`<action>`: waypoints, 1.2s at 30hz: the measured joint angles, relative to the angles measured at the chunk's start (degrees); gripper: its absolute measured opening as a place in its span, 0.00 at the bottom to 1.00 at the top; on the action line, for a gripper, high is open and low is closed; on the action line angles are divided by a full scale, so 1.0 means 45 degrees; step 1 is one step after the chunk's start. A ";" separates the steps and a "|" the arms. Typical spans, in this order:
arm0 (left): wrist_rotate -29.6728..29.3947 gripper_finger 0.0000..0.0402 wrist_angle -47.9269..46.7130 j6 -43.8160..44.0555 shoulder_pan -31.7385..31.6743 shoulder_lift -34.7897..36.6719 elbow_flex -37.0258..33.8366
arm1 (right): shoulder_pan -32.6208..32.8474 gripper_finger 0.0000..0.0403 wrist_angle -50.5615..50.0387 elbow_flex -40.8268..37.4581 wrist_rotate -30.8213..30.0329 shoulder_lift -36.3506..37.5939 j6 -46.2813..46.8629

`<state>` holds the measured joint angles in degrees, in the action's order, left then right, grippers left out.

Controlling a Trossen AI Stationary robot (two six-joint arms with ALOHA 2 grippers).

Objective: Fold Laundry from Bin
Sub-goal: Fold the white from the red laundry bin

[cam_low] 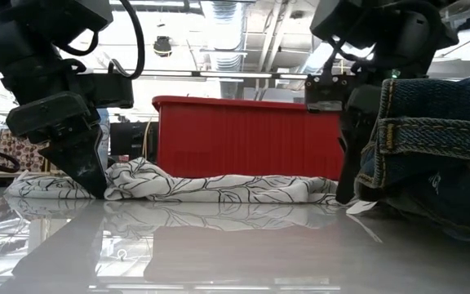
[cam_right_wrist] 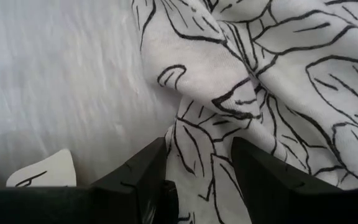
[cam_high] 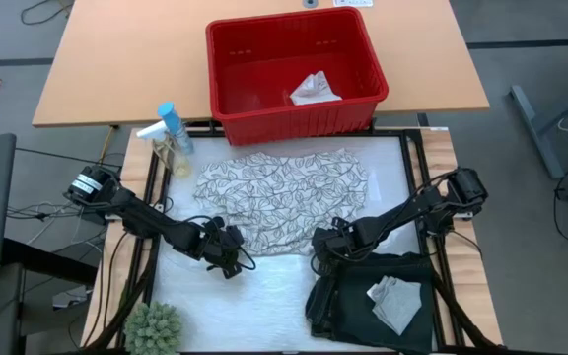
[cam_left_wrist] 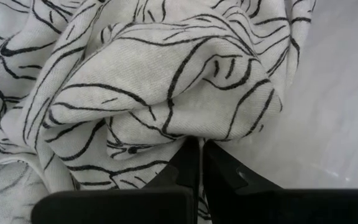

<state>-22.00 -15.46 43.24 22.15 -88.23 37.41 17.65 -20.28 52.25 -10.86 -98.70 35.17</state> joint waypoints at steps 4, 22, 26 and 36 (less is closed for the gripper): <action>-0.0071 0.00 0.0000 0.0000 0.0000 0.0000 0.0000 | 0.0001 0.51 -0.0003 0.0000 0.0003 0.0005 0.0003; -0.0059 0.00 0.0004 0.0138 -0.0005 0.0000 0.0000 | 0.0264 0.30 0.0203 0.0096 0.0482 -0.1011 0.0870; -0.0041 0.00 0.0001 0.0370 -0.0005 0.0000 0.0000 | 0.0103 0.09 -0.0233 0.0185 0.0754 -0.0854 0.0921; 0.1308 0.00 -0.0598 0.0595 0.0209 0.0018 0.0782 | 0.0037 0.05 -0.2347 0.1538 0.0960 -0.0853 0.0166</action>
<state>-16.12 -18.16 45.92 23.09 -88.15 40.93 17.81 -30.84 59.17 -6.55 -102.53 35.92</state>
